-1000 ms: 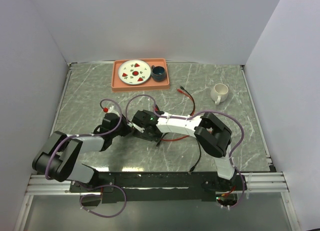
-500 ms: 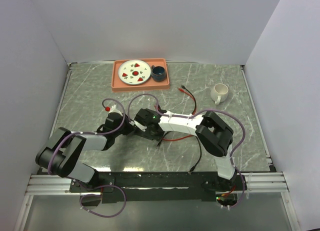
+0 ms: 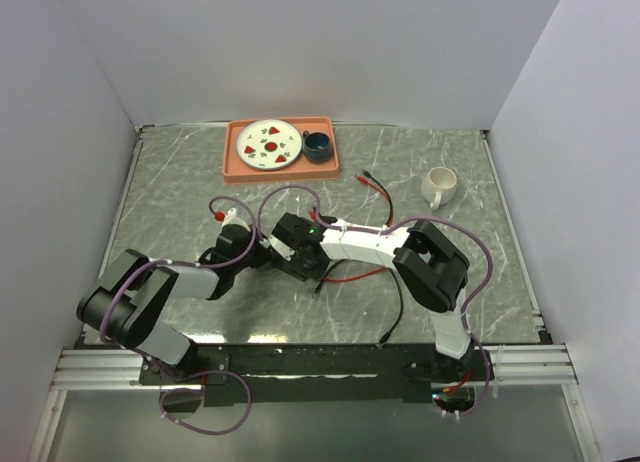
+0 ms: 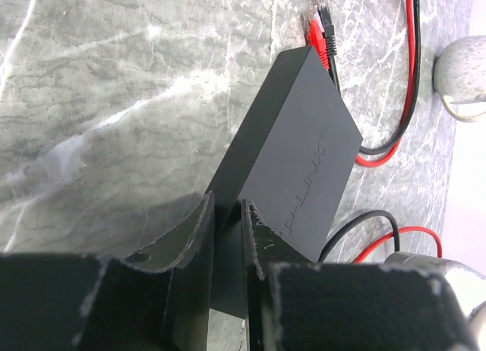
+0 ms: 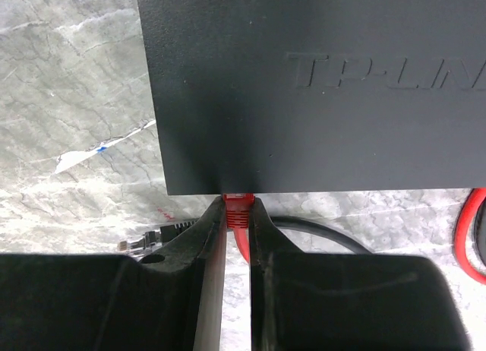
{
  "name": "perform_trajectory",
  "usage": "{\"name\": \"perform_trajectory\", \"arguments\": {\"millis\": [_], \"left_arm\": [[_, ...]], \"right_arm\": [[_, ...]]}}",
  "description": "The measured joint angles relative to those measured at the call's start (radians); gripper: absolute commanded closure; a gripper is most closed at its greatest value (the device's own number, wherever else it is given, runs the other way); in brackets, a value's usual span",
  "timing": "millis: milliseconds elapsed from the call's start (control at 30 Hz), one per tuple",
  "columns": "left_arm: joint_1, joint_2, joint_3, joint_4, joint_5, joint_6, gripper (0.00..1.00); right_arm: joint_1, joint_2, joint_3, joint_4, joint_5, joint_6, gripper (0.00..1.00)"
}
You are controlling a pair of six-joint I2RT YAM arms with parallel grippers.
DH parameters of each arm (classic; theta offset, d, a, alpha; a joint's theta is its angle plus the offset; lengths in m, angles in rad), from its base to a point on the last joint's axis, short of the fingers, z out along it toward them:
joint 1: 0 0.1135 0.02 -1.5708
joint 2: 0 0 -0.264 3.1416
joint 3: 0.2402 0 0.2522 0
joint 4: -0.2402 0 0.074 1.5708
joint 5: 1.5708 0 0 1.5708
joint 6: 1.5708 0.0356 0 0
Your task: Insert the plug into the switch port
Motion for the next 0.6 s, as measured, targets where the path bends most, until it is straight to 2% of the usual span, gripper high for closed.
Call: {"name": "perform_trajectory", "arguments": {"millis": [333,600], "left_arm": [[-0.018,0.003,0.002,0.004,-0.037,-0.013,0.99],[-0.035,-0.056,0.004,-0.09,-0.088,-0.02,0.99]], "right_arm": [[-0.018,0.001,0.01,-0.013,-0.016,0.029,1.0],[-0.047,0.026,0.053,-0.052,-0.04,0.027,1.0]]}}
